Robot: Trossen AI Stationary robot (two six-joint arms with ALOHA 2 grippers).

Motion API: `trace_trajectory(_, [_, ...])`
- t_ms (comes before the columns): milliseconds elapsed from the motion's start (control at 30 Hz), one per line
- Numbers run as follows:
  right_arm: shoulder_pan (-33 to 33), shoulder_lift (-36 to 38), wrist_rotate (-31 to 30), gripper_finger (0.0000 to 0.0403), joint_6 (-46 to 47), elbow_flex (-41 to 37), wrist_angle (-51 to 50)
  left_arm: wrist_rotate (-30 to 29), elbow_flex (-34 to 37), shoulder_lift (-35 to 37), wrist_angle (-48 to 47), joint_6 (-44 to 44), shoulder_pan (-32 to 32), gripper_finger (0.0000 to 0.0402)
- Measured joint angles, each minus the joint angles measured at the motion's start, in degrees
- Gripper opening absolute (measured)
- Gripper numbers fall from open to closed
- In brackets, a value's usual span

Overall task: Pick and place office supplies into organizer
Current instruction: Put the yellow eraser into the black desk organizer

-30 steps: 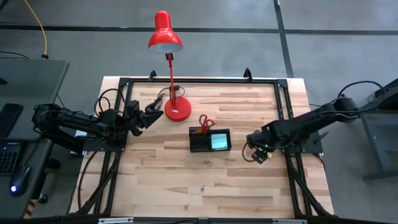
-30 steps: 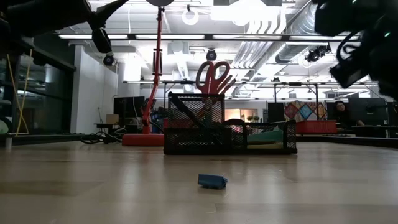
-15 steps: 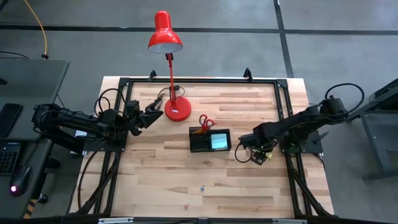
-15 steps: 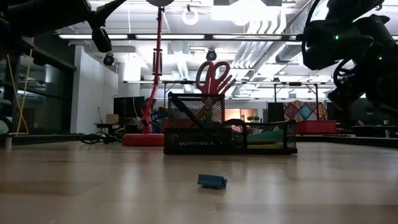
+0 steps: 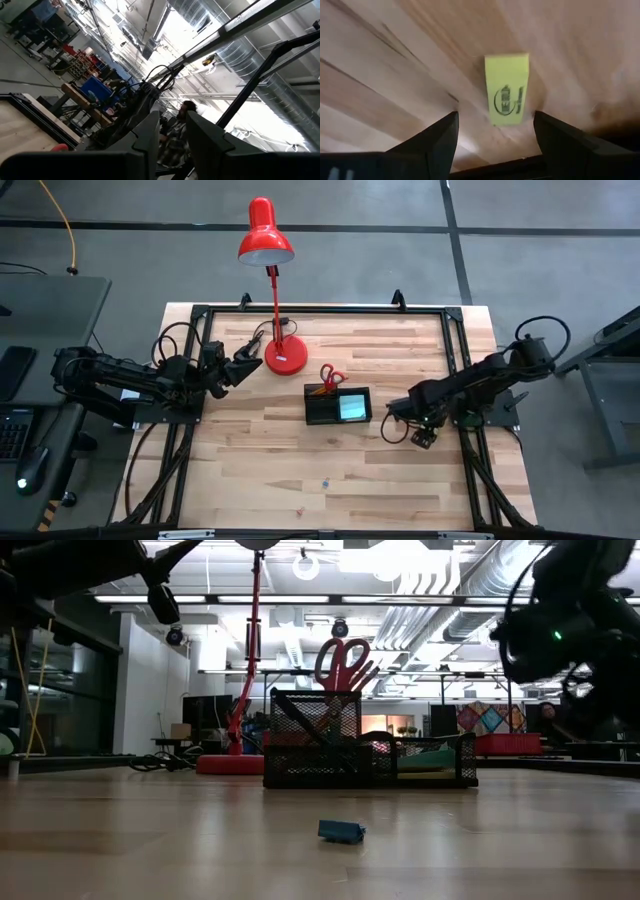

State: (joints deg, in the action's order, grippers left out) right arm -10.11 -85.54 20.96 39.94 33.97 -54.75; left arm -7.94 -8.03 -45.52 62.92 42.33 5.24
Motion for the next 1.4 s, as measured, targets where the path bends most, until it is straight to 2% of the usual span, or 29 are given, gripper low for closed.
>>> trace_trajectory(200, [0.04, 0.2, 2.44, 0.0248, -0.06, -2.85, 1.67, 0.47, 0.0, 0.0, 0.02, 0.02, 0.01, 0.0088])
trace_trajectory(500, [0.09, 0.26, -3.67, 0.0248, -1.4, 2.84, 3.23, 0.83, 0.01, 0.0, -0.14, 0.12, 0.02, 0.0088])
trace_trajectory(867, [2.1, 0.35, -3.53, 0.0242, -3.38, 2.17, 3.46, 0.83, 0.0, 0.0, -0.09, 0.13, 0.01, 0.0088])
trace_trajectory(967, [2.68, 0.35, -3.57, 0.0215, -4.21, 2.09, 3.46, 0.83, 0.0, 0.0, -0.07, 0.13, 0.01, 0.0088])
trace_trajectory(1100, [3.36, 0.35, -4.04, 0.0158, -5.24, 2.06, 3.47, 0.83, 0.0, 0.0, -0.09, 0.14, -0.01, 0.0088])
trace_trajectory(1300, [3.45, 0.48, -4.21, 0.0032, -5.47, 1.8, 3.97, 0.83, 0.0, 0.0, -0.09, 0.15, 0.02, 0.0088])
trace_trajectory(1333, [3.45, 0.5, -4.28, 0.0019, -5.26, 1.8, 3.95, 0.83, 0.0, 0.0, -0.09, 0.15, 0.02, 0.0088])
trace_trajectory(1400, [3.39, 0.5, -4.75, 0.0019, -4.0, 1.78, 3.92, 0.83, 0.0, 0.0, -0.14, 0.15, 0.01, 0.0088])
